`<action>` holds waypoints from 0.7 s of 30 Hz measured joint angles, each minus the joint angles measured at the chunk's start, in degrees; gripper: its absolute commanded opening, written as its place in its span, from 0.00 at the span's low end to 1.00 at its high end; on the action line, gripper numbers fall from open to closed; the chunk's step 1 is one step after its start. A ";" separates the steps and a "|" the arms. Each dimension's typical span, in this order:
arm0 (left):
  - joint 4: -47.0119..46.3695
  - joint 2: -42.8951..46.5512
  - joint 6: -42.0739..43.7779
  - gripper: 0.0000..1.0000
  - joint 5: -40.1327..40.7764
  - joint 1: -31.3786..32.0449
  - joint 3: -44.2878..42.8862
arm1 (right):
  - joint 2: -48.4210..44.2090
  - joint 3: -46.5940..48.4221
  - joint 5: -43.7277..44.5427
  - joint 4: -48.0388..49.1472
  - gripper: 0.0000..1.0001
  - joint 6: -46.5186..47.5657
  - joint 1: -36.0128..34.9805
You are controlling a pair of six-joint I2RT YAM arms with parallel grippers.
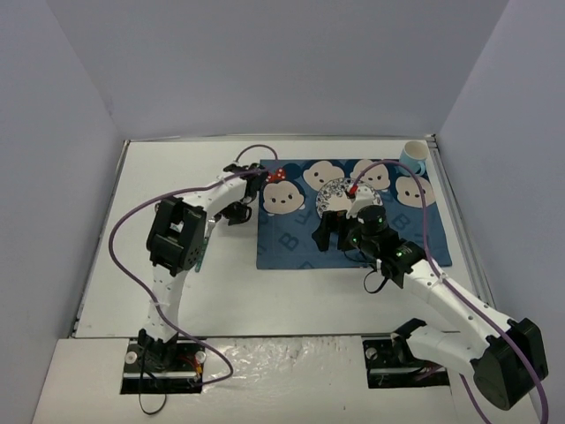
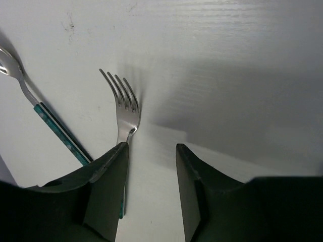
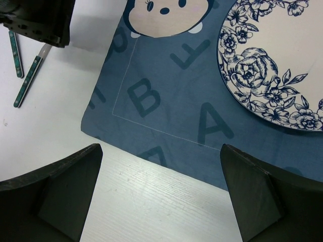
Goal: Set the dinner table for one person
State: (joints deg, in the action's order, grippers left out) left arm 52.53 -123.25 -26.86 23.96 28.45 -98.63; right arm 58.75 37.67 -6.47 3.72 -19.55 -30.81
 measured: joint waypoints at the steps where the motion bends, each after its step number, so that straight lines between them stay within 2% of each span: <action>1: -0.49 1.51 0.06 0.50 -1.49 -0.09 0.50 | -0.16 0.00 -0.09 -0.10 1.00 0.11 0.00; 3: -2.82 6.30 0.57 0.59 -5.13 -0.54 3.72 | -0.44 0.01 -0.46 -0.37 1.00 0.52 0.00; 6: -6.47 17.24 1.92 0.66 -10.67 -2.51 13.12 | -0.65 0.04 -1.24 -0.93 1.00 1.55 -0.01; 12: -14.53 31.04 4.43 0.67 -19.53 -10.63 28.02 | -2.23 0.04 -1.77 -1.82 1.00 3.13 -0.04; 16: -17.72 31.69 5.67 0.63 -24.83 -15.78 35.46 | -3.15 0.15 -1.87 -1.81 1.00 3.61 -0.04; 21: -19.65 28.85 7.27 0.58 -28.36 -16.14 36.63 | -3.13 0.15 -1.88 -1.98 1.00 4.28 -0.04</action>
State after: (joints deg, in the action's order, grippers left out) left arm 32.88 -94.40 -19.58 -4.40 12.31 -62.00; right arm 55.61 37.82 -8.35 1.74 -15.27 -30.85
